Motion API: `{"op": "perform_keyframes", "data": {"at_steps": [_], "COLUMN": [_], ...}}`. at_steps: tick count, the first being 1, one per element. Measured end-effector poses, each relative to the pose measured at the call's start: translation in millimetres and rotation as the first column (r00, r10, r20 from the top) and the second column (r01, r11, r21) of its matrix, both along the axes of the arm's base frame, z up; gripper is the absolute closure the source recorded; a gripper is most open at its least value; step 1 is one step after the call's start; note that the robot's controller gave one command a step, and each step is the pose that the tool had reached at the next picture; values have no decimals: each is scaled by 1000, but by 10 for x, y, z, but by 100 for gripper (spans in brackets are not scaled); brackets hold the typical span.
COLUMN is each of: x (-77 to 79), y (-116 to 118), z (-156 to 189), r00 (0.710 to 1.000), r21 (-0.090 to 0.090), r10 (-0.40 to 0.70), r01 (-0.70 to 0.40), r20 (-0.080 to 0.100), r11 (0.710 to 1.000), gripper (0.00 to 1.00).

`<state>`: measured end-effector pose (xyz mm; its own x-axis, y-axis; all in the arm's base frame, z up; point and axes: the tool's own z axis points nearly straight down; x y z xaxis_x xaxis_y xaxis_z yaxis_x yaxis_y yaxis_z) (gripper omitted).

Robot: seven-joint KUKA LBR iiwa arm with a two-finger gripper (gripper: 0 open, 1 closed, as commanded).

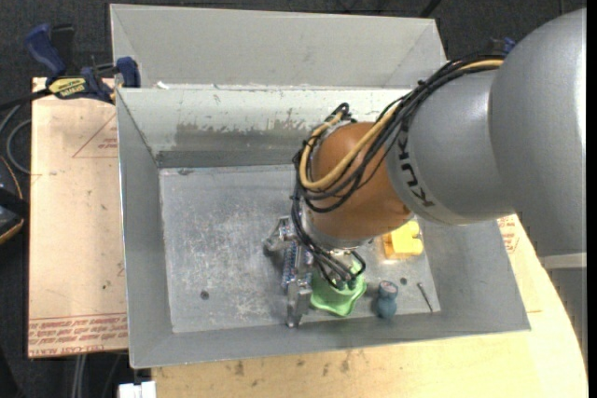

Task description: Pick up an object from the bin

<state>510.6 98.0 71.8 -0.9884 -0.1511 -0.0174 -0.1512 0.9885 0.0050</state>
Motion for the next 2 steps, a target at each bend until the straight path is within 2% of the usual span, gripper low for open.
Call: {"op": "perform_keyframes", "data": {"at_steps": [1, 2], "x": [478, 496], "y": [-803, -784], "z": [23, 44], "r00": [842, 843], "r21": [-9, -7], "r10": [540, 538], "r01": [-540, -538], "r20": [-1, -9], "r11": [841, 843], "gripper": [0, 0]}}
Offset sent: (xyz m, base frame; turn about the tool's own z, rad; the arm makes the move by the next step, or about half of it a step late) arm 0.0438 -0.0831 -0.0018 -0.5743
